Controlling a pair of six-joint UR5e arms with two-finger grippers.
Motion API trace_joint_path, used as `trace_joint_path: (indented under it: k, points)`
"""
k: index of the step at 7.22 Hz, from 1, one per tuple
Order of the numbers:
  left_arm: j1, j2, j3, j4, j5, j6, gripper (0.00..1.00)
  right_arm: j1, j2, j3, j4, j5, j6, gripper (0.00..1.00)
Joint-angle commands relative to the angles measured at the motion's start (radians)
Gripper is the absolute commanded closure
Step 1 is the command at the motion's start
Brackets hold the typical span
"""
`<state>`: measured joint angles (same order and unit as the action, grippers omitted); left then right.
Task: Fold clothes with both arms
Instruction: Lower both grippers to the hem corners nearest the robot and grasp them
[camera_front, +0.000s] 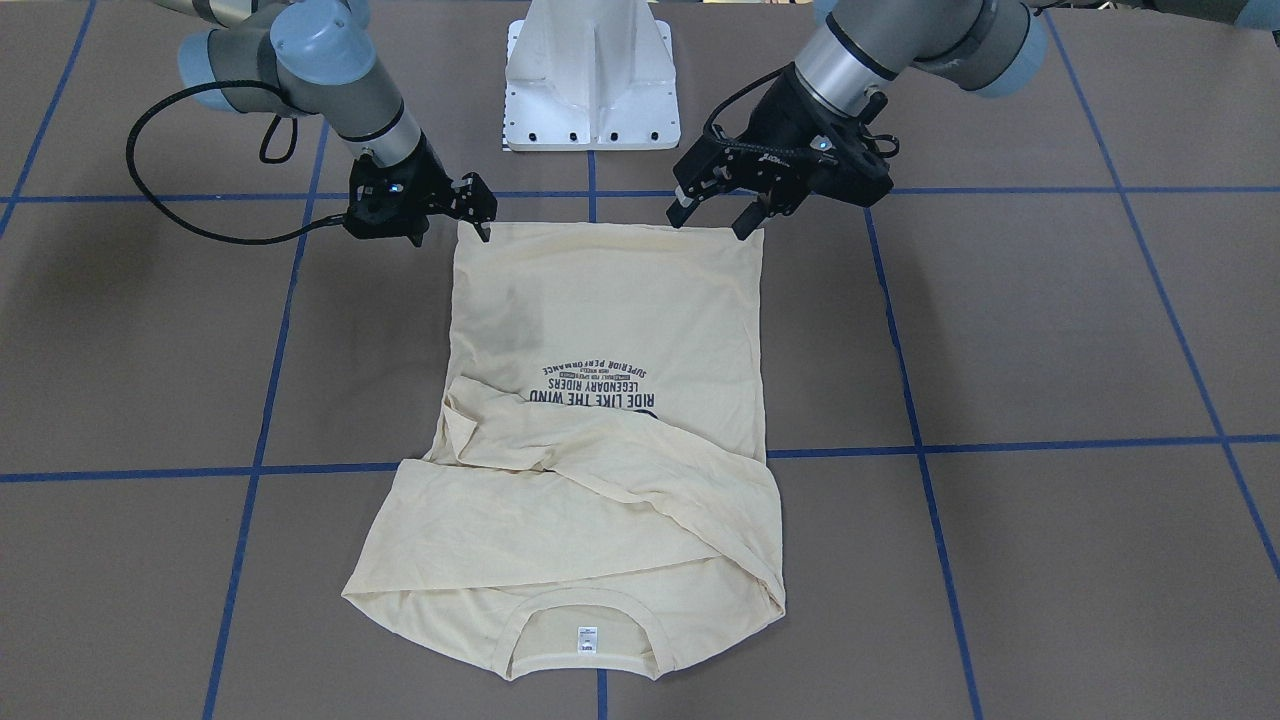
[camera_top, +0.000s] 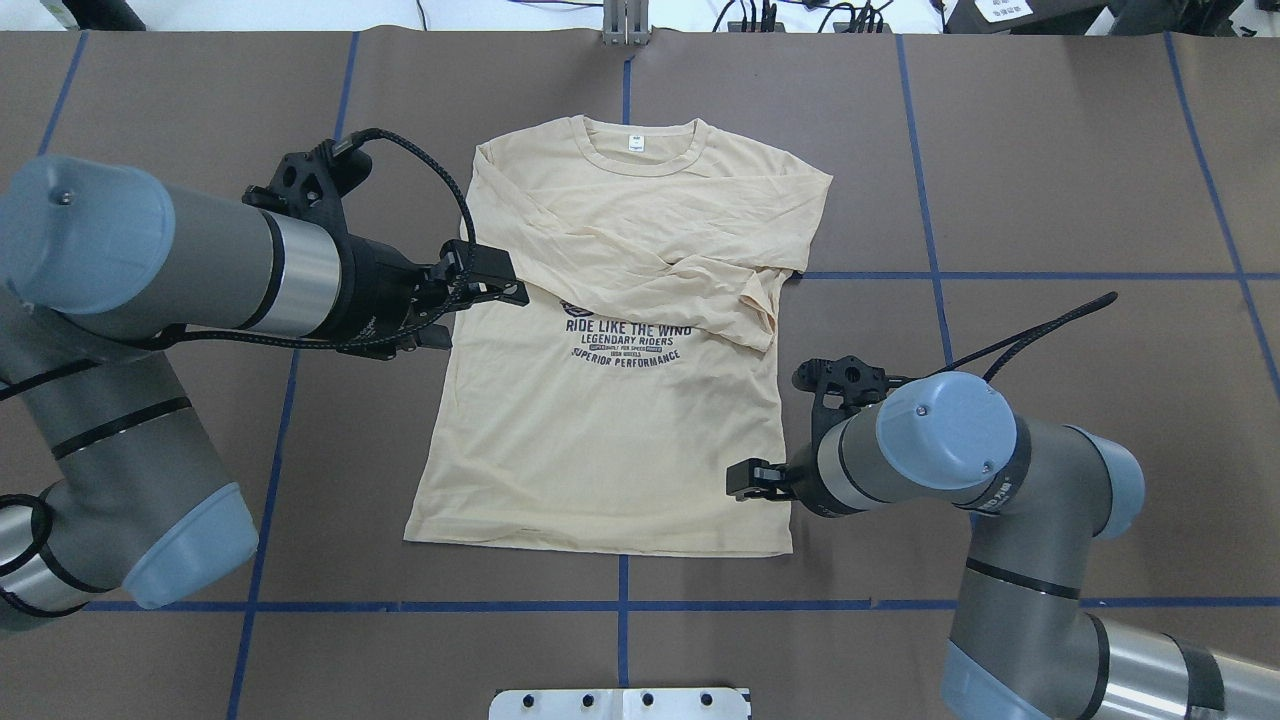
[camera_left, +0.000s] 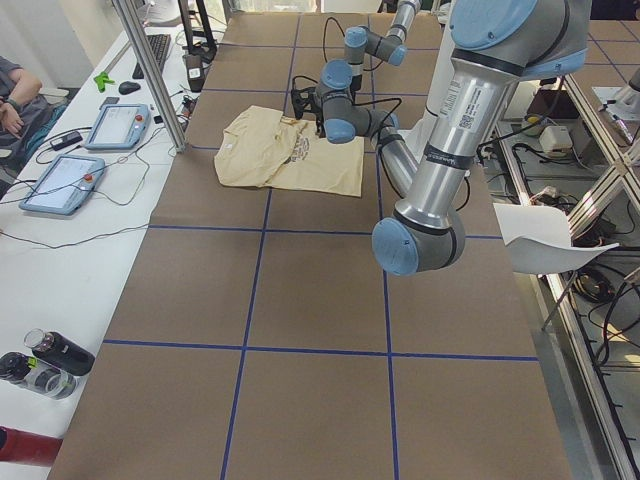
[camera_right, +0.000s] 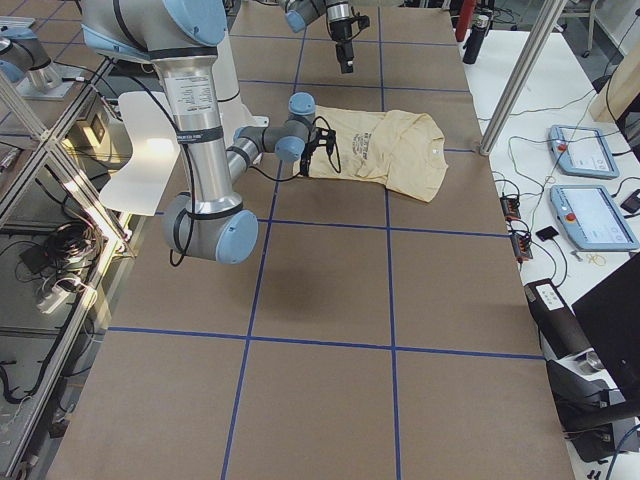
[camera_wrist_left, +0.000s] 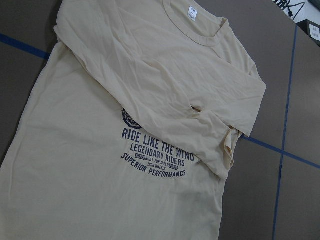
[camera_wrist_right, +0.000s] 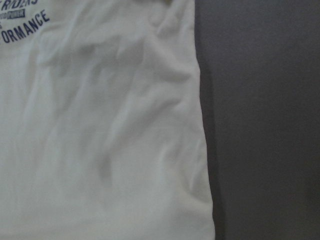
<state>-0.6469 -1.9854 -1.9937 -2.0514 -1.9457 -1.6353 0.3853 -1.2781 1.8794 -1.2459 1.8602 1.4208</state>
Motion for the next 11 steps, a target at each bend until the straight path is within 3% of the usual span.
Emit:
trace_joint_path:
  k: [1, 6, 8, 9, 11]
  points:
    - [0.003, -0.003, -0.037, 0.039, 0.01, 0.0, 0.0, -0.014, 0.034, -0.042, -0.007, -0.001, 0.001, 0.02]
    - [0.004, -0.01, -0.043, 0.051, 0.008, 0.0, 0.0, -0.016, 0.014, -0.042, -0.012, 0.013, 0.001, 0.08]
    - [0.003, -0.01, -0.043, 0.051, 0.007, 0.002, 0.0, -0.017, 0.025, -0.039, -0.049, 0.039, 0.001, 0.18]
    - [0.003, -0.01, -0.046, 0.051, 0.007, 0.002, 0.0, -0.017, 0.023, -0.039, -0.05, 0.04, 0.001, 0.29]
    - [0.003, -0.009, -0.046, 0.051, 0.005, 0.002, 0.0, -0.017, 0.022, -0.04, -0.055, 0.045, 0.0, 0.81]
